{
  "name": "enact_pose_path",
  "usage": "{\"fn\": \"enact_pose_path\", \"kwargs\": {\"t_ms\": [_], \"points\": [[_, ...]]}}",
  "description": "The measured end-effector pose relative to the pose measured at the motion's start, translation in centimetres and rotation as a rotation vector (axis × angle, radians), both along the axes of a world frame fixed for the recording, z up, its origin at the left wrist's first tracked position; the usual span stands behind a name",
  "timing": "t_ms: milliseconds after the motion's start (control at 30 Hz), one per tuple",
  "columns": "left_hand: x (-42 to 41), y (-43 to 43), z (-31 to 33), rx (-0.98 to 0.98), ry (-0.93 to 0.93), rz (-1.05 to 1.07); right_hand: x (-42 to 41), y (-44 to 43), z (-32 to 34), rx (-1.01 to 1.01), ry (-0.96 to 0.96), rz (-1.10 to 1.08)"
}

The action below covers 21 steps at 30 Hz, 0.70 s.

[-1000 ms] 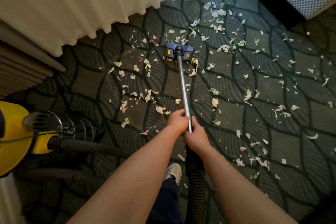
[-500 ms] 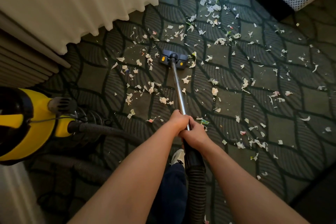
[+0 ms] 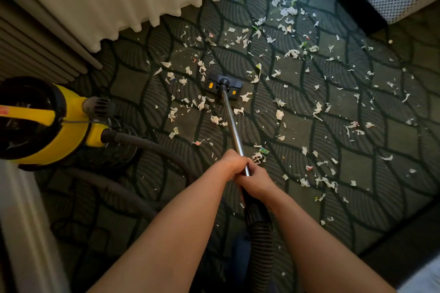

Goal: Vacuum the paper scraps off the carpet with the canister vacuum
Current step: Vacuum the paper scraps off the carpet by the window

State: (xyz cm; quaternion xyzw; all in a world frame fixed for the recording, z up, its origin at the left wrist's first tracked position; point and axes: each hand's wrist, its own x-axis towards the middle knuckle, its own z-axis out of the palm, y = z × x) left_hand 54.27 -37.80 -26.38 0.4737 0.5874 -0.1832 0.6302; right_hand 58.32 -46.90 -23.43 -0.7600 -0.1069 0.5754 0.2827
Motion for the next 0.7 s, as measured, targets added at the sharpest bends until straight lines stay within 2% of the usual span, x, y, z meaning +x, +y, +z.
{"fn": "enact_pose_path", "kwargs": {"t_ms": [433,700], "points": [[3.8,-12.0,2.8,0.059,0.001,0.217,5.6,-9.9,1.0,-0.048,-0.025,0.221],[6.1,-19.9,3.8,-0.045,0.019,0.234,9.2,-18.0,2.3,-0.094,-0.039,0.456]]}}
